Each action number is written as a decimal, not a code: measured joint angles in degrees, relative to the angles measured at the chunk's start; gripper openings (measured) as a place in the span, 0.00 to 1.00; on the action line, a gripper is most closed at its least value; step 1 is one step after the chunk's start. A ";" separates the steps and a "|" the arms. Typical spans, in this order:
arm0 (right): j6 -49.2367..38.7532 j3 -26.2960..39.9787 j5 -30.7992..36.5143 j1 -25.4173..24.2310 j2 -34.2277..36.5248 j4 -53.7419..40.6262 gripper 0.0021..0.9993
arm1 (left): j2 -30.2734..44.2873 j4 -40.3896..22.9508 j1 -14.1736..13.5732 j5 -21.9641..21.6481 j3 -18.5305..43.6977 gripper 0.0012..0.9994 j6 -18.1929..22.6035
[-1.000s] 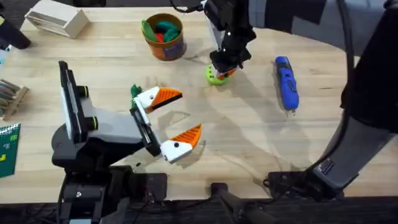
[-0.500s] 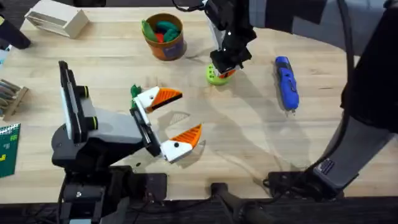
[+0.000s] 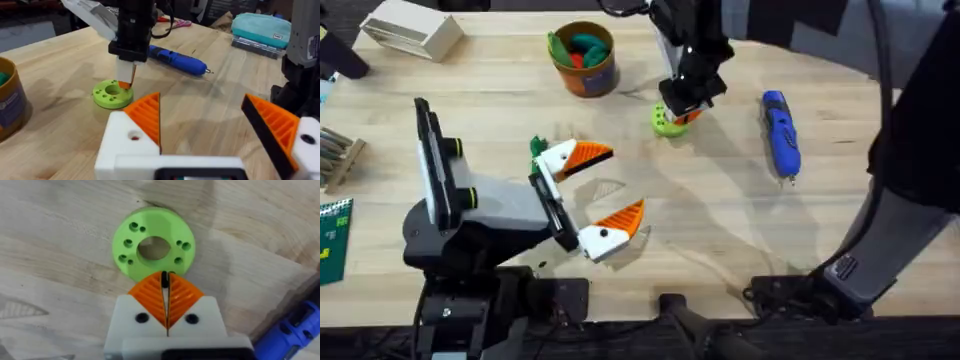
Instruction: Pick up the gripper from the table and insert it into the empty holder that is missing its gripper. Then pick up a screw, insert it into the mounting hole, and use the screwdriver to tighten it. Finally, clean up the table by picking up the vegetable and placing it into the bucket.
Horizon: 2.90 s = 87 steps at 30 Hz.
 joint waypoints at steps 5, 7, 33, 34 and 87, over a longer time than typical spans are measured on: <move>0.00 4.55 0.00 0.00 -0.02 -4.60 0.01 | 0.00 0.00 -0.01 0.00 0.00 0.99 0.00; 0.00 6.27 0.00 0.00 -0.02 -5.69 0.01 | 0.00 0.00 -0.02 0.00 0.00 0.99 0.00; -3.08 18.33 0.02 1.87 -14.69 -13.35 0.00 | 0.00 0.00 -0.02 0.00 0.00 0.99 0.00; -3.23 18.33 0.00 3.37 -16.09 -13.39 0.00 | 0.00 0.00 -0.02 0.00 0.00 0.99 0.00; -14.05 16.44 -14.19 23.54 -13.51 -4.16 0.00 | -0.02 0.00 -0.02 0.00 0.00 0.99 0.00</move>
